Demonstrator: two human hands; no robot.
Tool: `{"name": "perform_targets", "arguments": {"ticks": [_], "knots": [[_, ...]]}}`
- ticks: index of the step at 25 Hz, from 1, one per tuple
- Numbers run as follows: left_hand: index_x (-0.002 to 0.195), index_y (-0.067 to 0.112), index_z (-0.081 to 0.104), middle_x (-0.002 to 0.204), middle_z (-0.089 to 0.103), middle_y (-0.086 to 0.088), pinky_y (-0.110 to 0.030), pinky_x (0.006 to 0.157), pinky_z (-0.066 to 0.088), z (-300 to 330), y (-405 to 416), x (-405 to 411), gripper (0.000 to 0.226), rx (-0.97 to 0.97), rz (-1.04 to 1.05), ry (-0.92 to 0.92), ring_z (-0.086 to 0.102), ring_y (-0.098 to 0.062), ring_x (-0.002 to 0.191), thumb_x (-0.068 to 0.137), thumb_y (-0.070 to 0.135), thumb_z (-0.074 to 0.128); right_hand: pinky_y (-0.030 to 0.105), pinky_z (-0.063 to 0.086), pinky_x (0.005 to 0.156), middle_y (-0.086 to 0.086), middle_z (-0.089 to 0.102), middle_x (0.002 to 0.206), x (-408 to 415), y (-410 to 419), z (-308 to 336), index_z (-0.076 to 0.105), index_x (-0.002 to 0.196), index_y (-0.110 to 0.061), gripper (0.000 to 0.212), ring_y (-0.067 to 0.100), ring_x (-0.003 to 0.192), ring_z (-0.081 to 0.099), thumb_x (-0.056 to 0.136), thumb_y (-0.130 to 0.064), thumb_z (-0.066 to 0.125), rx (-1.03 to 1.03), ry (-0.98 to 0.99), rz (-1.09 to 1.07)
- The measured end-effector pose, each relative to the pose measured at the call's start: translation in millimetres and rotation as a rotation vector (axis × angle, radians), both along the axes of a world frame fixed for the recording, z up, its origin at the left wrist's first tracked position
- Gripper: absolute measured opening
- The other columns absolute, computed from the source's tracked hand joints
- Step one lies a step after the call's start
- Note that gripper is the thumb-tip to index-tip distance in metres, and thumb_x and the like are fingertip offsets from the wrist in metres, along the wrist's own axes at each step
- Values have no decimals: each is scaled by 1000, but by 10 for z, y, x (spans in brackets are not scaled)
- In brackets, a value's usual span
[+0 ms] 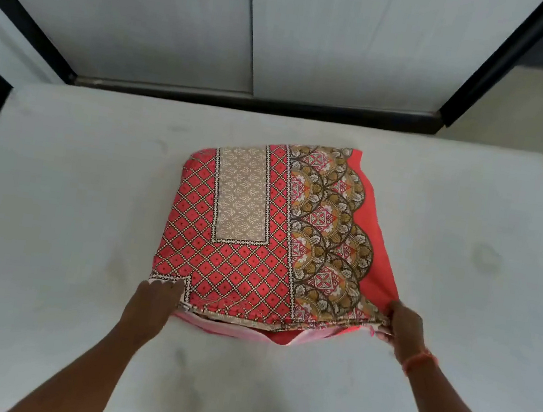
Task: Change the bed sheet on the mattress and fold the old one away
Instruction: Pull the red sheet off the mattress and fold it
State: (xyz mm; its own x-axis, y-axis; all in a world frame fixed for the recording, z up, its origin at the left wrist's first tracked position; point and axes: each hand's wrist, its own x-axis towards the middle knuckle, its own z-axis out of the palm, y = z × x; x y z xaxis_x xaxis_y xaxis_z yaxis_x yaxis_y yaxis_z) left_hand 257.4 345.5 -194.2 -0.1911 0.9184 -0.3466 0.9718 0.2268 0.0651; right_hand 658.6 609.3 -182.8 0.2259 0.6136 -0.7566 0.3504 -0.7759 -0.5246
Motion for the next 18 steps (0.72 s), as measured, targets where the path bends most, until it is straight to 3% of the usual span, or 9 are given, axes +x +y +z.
{"name": "perform_targets", "arguments": {"ticks": [2,5,8,11,12,14,16,17,18], "knots": [[85,7,65,54,56,-7,-33,44,46,-199,-163,95,61,-90,19,37,57,-29,43,32,-2,92,41,57,58,13,62,63,85,-139,-240,62,73,-3,27,25,50,58,84,-27,53,49,-171,169],[81,7,68,55,55,-7,-34,38,45,-428,-343,216,58,-161,19,39,56,-28,42,28,-4,92,48,59,66,16,67,66,184,-252,-517,68,76,-7,30,30,59,63,83,-33,56,54,-331,294],[83,12,68,57,57,-4,-31,33,48,-622,-425,195,62,-209,-37,-23,59,-24,42,27,-1,93,41,53,71,22,69,78,204,-277,-734,71,79,-6,37,38,78,65,79,-39,55,28,-478,436],[78,13,72,57,58,-3,-29,31,48,-695,-358,149,57,-303,7,-31,59,-24,38,27,7,96,37,46,79,26,68,100,200,-212,-871,70,96,1,28,41,97,62,88,-24,62,-59,-580,503],[83,14,73,63,62,-4,-31,36,52,-644,-291,169,55,-368,-32,-7,63,-25,45,34,12,97,39,46,83,26,65,108,166,-179,-865,67,102,3,29,42,103,60,87,-22,64,-122,-633,463],[112,18,68,102,68,-3,-34,70,59,-516,-71,195,49,-714,-89,-43,71,-24,87,67,24,87,49,44,92,24,49,123,-23,-140,-803,58,112,1,34,44,112,51,84,-17,66,-184,-804,394],[121,17,60,120,63,-1,-36,89,53,-479,258,294,42,-964,-12,-103,64,-23,111,83,26,75,56,40,95,21,40,126,-321,-109,-796,51,117,-5,34,45,117,44,84,-12,59,149,-923,569],[117,15,60,117,64,-4,-38,91,53,-469,477,407,32,-887,35,-186,64,-25,110,87,24,69,58,38,97,20,40,128,-523,-90,-801,50,119,-7,36,44,120,43,83,-10,55,383,-878,714],[112,14,60,112,64,-6,-41,90,53,-480,716,514,21,-672,58,-268,63,-27,109,92,23,60,59,36,100,18,41,132,-776,-76,-801,50,121,-10,39,41,124,41,83,-11,54,578,-788,862]]}}
